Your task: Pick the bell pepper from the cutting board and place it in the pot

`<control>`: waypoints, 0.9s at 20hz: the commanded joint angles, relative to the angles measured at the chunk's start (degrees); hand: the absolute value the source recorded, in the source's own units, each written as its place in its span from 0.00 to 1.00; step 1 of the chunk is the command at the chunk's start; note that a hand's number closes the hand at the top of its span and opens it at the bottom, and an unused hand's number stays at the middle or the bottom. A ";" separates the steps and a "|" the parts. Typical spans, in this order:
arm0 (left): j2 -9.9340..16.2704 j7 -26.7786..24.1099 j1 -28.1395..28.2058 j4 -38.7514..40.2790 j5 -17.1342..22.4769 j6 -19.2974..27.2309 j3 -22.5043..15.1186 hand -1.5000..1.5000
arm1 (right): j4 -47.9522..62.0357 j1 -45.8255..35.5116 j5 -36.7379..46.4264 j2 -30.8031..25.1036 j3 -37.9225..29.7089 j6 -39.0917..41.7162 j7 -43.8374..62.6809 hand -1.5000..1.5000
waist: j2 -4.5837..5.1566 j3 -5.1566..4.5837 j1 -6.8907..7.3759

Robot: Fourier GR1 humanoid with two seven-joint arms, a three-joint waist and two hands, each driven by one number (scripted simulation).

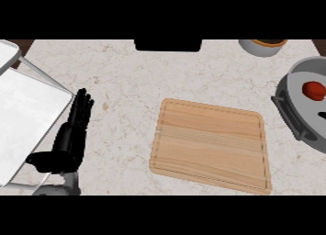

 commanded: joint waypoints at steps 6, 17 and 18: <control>1.41 1.96 -1.28 -0.06 1.93 -1.52 2.01 0.50 | 2.39 -3.23 -18.65 -2.80 -16.43 7.27 -10.70 0.00 | -0.01 0.00 -0.46; 1.69 -2.17 2.63 -0.28 1.77 -3.66 1.13 0.50 | 7.51 2.98 -25.90 -12.00 -23.52 13.28 -16.34 0.00 | 0.40 0.17 0.79; -0.34 -2.09 0.89 0.26 0.06 -1.01 0.29 0.50 | 7.88 3.67 -26.47 -11.16 -23.68 13.45 -17.51 0.00 | 0.23 0.11 0.22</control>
